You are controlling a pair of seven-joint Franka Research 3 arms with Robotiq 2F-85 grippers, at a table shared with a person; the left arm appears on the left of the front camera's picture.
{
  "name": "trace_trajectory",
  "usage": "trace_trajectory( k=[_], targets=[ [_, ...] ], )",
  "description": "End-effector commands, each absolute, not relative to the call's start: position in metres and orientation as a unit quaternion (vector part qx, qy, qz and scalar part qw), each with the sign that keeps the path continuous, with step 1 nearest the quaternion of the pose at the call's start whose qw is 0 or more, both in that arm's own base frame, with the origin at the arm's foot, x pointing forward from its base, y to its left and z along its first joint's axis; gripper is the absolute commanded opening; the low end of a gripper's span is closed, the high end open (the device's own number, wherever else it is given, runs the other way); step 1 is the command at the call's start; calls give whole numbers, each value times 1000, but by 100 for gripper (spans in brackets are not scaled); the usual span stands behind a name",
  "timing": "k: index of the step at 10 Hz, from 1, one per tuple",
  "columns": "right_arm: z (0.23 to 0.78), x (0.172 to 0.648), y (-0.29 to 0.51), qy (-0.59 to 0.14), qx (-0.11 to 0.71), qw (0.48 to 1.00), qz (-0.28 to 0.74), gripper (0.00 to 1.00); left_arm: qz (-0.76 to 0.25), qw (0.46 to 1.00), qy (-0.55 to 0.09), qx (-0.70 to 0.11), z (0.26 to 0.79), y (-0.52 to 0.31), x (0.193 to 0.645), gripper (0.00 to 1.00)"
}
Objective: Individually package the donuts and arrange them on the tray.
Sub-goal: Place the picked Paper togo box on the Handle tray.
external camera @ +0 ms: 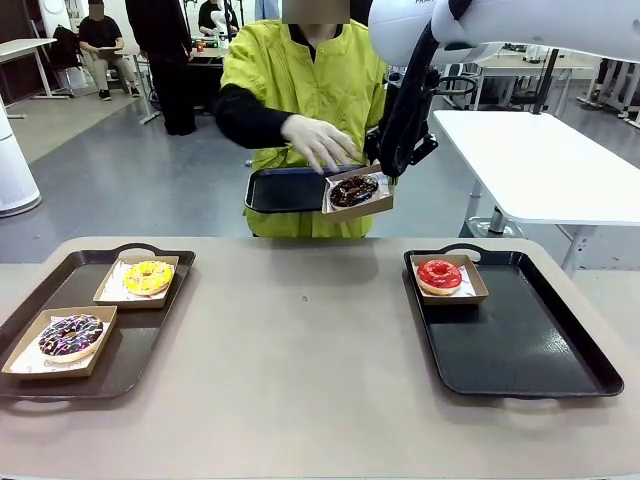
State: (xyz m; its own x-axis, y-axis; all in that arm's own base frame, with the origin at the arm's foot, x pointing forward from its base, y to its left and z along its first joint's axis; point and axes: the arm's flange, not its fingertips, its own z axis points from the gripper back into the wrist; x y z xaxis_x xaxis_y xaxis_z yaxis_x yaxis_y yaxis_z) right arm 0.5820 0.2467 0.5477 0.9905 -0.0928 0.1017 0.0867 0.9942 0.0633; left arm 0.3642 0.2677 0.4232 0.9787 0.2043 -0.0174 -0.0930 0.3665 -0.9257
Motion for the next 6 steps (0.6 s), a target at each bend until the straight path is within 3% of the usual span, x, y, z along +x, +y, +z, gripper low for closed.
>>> trace_trajectory(
  k=[1, 6],
  targets=[
    [548, 579, 245, -51, 30, 997, -45, 0, 92, 823, -52, -558, 423, 269, 362, 99],
    [548, 569, 239, -38, 36, 998, -28, 1, 92, 823, -52, -558, 423, 269, 362, 99]
  ],
)
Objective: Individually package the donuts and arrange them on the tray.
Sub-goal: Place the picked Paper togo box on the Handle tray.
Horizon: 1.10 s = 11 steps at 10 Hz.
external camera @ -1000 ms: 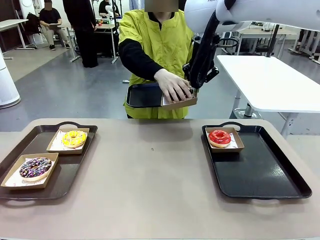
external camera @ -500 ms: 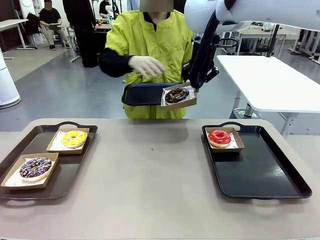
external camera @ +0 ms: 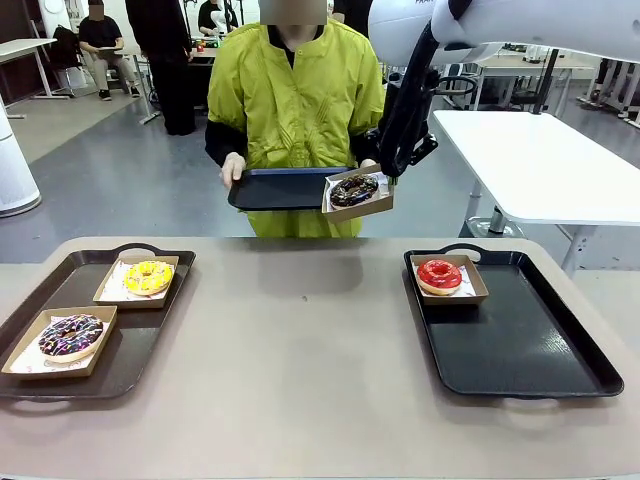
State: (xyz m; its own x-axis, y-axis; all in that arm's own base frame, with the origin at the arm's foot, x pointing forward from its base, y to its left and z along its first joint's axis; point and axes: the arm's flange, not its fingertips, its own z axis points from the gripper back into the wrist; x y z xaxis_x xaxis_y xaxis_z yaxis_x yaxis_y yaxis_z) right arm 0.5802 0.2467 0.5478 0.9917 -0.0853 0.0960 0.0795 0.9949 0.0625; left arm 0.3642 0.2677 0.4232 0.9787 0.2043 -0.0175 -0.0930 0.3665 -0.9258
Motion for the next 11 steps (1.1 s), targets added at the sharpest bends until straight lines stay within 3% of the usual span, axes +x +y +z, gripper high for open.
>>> trace_trajectory(
  k=[1, 6, 11],
  targets=[
    [549, 547, 224, -17, 39, 999, -13, 1, 92, 823, -52, -558, 423, 269, 362, 99],
    [555, 428, 82, -36, 60, 998, -8, 1, 92, 823, -52, -558, 423, 269, 362, 99],
    [503, 424, -8, -39, 28, 998, -45, 1, 92, 823, -52, -558, 423, 269, 362, 99]
  ],
)
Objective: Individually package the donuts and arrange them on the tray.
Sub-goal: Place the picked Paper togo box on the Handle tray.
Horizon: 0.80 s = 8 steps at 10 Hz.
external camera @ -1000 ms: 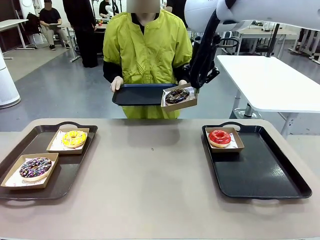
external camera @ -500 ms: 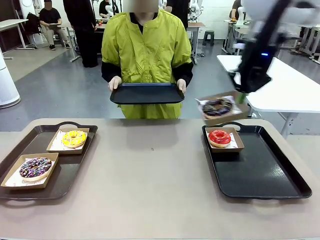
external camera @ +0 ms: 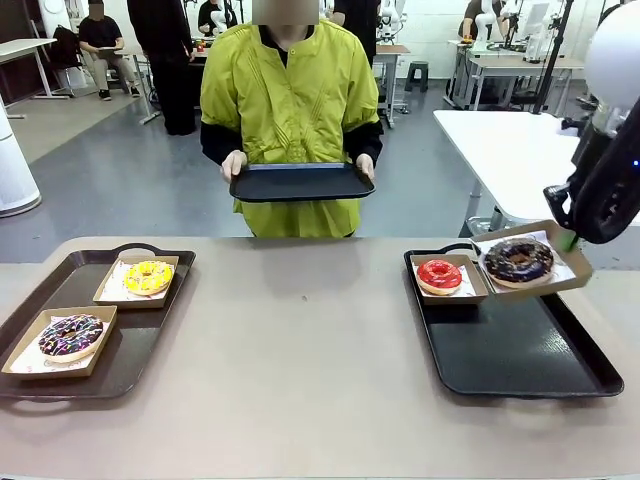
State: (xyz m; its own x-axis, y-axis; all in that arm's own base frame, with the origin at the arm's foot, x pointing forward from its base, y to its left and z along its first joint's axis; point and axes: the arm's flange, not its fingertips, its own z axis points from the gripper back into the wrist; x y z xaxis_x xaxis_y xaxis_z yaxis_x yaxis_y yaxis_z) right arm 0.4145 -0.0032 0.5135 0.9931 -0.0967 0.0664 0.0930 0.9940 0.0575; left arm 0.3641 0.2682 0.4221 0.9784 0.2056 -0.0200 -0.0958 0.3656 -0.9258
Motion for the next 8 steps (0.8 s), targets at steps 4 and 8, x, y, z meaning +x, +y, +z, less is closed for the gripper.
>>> trace_trajectory(
  k=[4, 8],
  targets=[
    [472, 439, -24, -21, 13, 997, -66, 1, 92, 823, -52, -558, 423, 269, 362, 99],
    [475, 433, -23, -20, 29, 997, -67, 1, 92, 823, -52, -558, 423, 269, 362, 99]
  ],
)
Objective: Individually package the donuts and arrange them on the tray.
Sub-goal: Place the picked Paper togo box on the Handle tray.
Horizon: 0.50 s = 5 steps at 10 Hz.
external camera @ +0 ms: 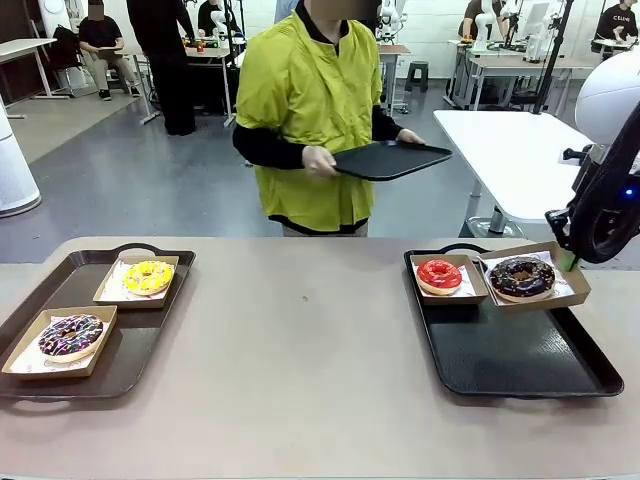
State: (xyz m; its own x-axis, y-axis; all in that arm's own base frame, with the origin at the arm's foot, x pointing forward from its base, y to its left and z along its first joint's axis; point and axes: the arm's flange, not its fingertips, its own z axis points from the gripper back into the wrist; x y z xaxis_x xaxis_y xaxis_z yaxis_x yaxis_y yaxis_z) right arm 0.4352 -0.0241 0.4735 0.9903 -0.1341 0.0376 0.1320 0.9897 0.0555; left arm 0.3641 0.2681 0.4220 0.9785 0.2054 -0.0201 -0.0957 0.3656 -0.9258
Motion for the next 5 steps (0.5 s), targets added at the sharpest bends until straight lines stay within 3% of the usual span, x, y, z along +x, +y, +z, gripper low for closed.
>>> trace_trajectory(
  k=[1, 5],
  targets=[
    [475, 433, -23, -20, 29, 997, -67, 1, 92, 823, -52, -558, 423, 269, 362, 99],
    [446, 428, -29, -19, 24, 998, -62, 1, 92, 823, -52, -558, 423, 269, 362, 99]
  ],
)
